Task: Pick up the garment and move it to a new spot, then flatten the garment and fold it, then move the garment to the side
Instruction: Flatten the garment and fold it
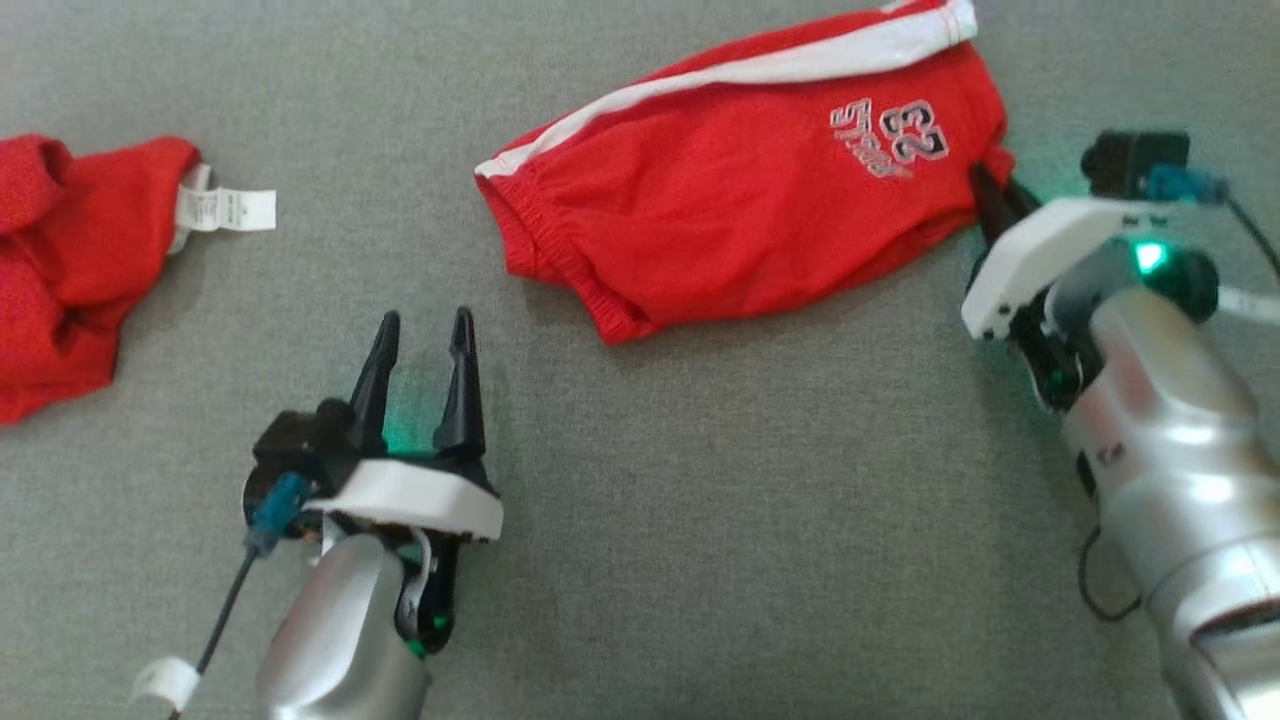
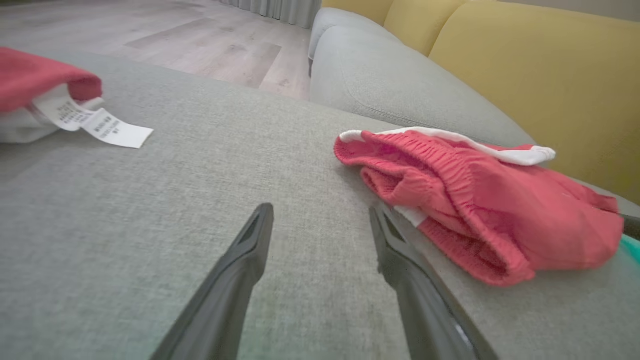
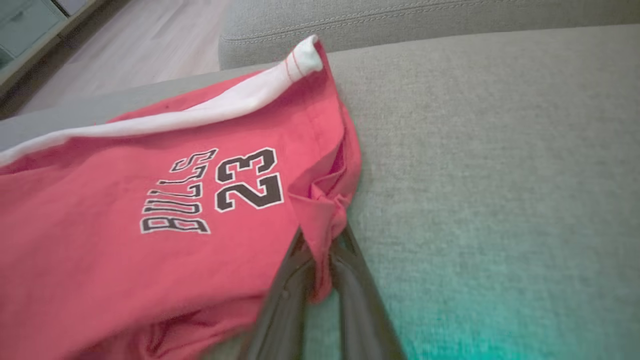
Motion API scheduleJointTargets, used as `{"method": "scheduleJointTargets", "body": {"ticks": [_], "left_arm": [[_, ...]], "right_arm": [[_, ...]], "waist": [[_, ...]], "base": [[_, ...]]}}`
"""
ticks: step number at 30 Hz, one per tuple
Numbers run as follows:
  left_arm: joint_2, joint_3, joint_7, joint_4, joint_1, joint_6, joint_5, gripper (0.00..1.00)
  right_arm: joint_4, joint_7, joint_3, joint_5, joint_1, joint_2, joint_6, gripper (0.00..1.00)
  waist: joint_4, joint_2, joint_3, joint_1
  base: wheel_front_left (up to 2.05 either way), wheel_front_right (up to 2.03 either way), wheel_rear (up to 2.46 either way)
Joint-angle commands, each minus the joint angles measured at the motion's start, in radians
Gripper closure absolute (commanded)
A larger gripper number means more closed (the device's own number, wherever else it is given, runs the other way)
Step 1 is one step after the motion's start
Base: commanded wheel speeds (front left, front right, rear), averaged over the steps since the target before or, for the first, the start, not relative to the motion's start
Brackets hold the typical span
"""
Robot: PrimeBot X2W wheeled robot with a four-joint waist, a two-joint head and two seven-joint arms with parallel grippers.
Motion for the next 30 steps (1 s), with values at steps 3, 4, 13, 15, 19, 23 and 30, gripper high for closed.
{"method": "scheduleJointTargets", "body": {"ticks": [3,4,13,15,19,23,30], "left_arm": [[0.018,0.047,-0.010,-0.039,0.031,0.015,0.044,0.00],[0.018,0.053,-0.010,-0.042,0.043,0.017,0.055,0.00],[0.018,0.111,-0.010,-0.060,0.196,0.028,0.097,0.00],[0.018,0.110,-0.010,-0.071,0.246,0.029,0.113,0.00],[0.018,0.101,-0.010,-0.079,0.296,0.025,0.163,0.00],[0.018,0.096,-0.010,-0.087,0.318,0.019,0.185,0.00],[0.018,0.082,-0.010,-0.088,0.311,0.011,0.192,0.00]], "right_arm": [[-0.035,-0.044,0.013,0.059,0.081,-0.003,-0.001,1.00],[-0.042,-0.059,0.011,0.077,0.098,-0.005,-0.001,1.00],[-0.106,-0.149,0.013,0.222,0.301,-0.018,-0.001,1.00],[-0.124,-0.161,0.005,0.264,0.363,-0.032,-0.001,1.00],[-0.122,-0.185,-0.010,0.290,0.426,-0.042,-0.001,1.00],[-0.110,-0.215,-0.030,0.289,0.439,-0.049,-0.001,1.00],[-0.182,-0.248,-0.032,0.240,0.362,-0.041,-0.001,1.00]], "waist": [[-0.009,0.0000,-0.046,0.0001],[-0.013,0.0000,-0.064,0.0001],[-0.056,0.0000,-0.214,0.0001],[-0.059,0.0000,-0.248,0.0001],[-0.054,0.0000,-0.275,0.0001],[-0.041,0.0000,-0.286,0.0001],[-0.011,0.0000,-0.277,0.0001]], "base": [[0.00,0.00,0.00],[0.00,0.00,0.00],[0.00,0.00,0.00],[0.00,0.00,0.00],[0.00,0.00,0.00],[0.00,0.00,0.00],[0.00,0.00,0.00]]}}
